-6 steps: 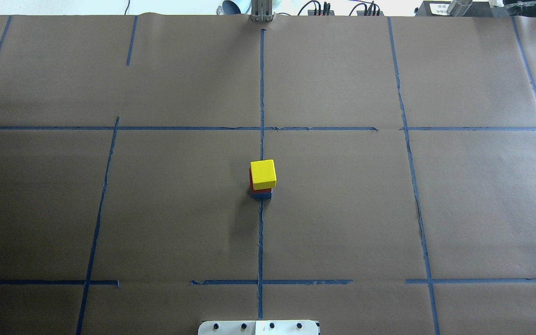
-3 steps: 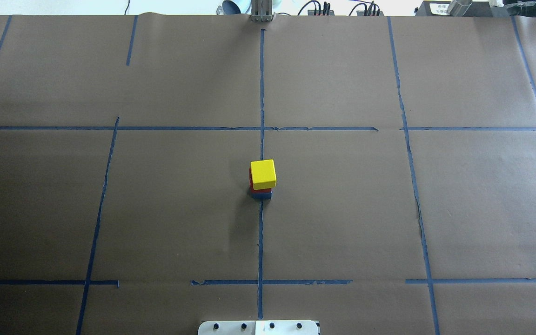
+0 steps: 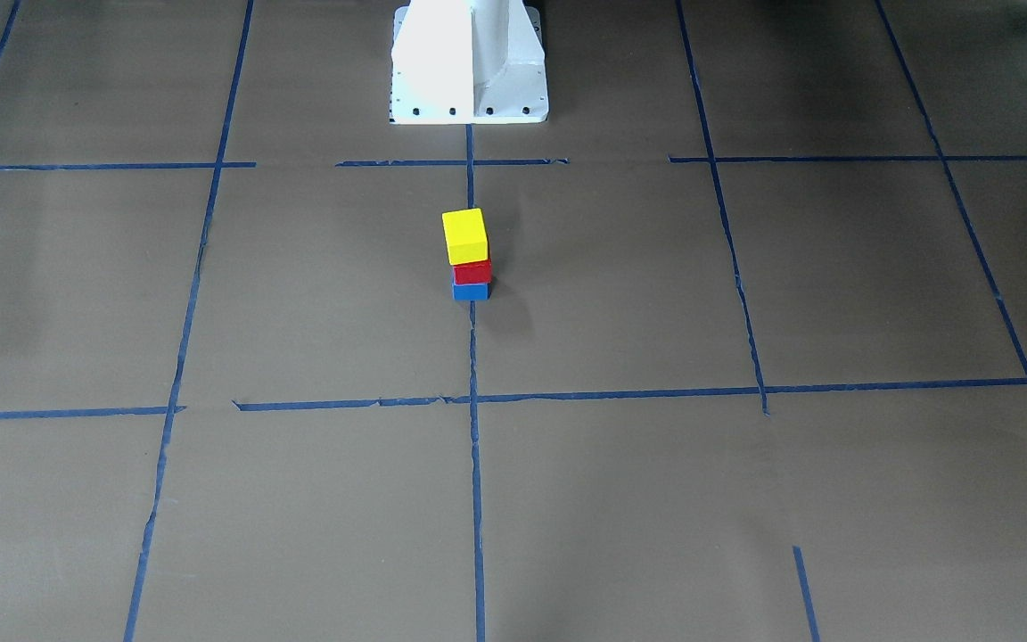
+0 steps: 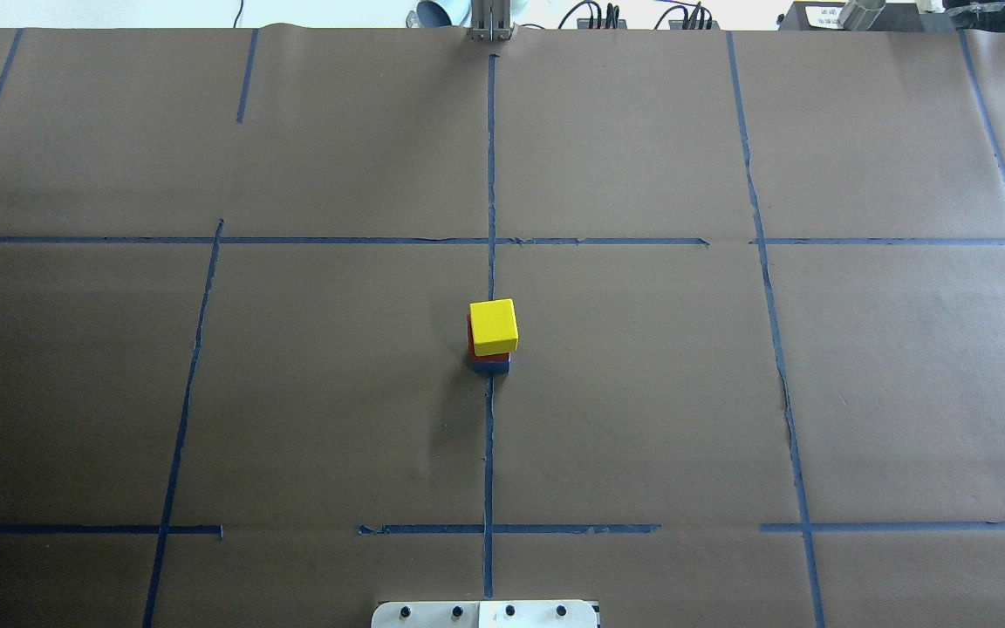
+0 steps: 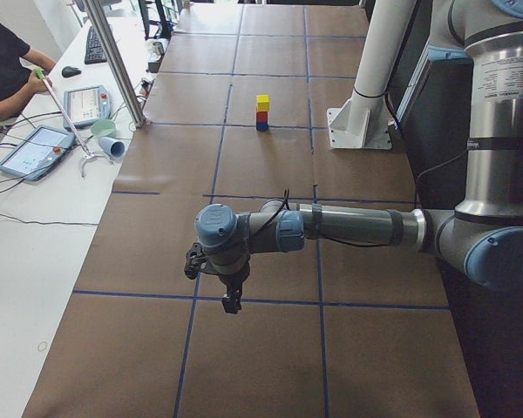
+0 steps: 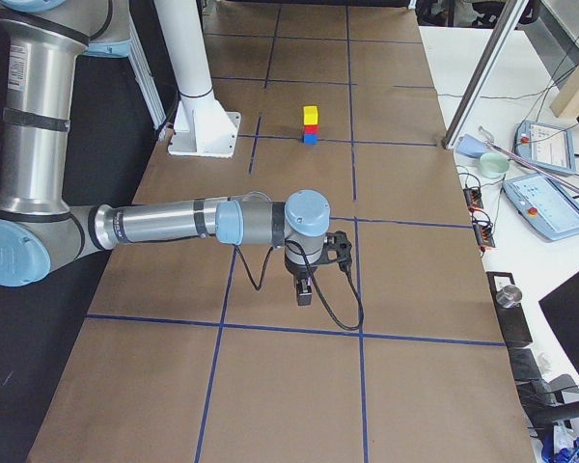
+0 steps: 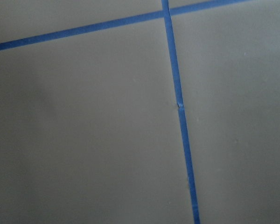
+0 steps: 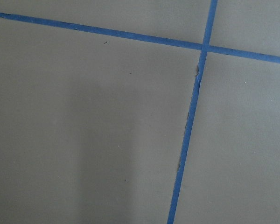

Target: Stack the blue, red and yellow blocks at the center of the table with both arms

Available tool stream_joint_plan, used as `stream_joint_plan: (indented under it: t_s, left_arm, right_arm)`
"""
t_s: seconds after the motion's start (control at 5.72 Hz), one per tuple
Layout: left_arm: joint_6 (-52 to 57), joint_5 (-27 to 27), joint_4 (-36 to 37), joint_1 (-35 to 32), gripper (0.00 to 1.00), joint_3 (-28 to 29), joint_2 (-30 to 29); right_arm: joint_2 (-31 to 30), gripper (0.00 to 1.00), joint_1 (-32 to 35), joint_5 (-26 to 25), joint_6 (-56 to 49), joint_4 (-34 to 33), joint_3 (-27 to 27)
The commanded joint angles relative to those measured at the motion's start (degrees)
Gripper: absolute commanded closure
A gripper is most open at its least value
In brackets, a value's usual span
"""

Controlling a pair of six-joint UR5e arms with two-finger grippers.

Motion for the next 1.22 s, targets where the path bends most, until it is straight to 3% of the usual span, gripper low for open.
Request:
stream_joint_plan:
  t_s: [0.0,0.35,0.7,1.05]
  left_arm:
    - [-6.2,-0.3,-1.7,0.0,0.00,-0.6,0.0]
    - [-6.4,-0.4,-2.4,0.4,0.00,2.4,-0.5]
    - [-6.0,-4.6,-2.7,0.3,0.00,1.8,0.3]
    - [-6.1,-4.6,-2.7,0.5,0.00,2.3,0.2]
  right_arm:
    - [2.6,0.00,-0.1,-0.1,-0.9,0.1,-3.9]
    - [2.3,0.00,-0.1,-0.1,-0.7,0.1,-3.4]
    - [2.4,0.00,-0.1,0.0,-0.5,0.1,-3.7]
    - [2.6,0.00,-0.2,-0.1,-0.4,0.1,-3.7]
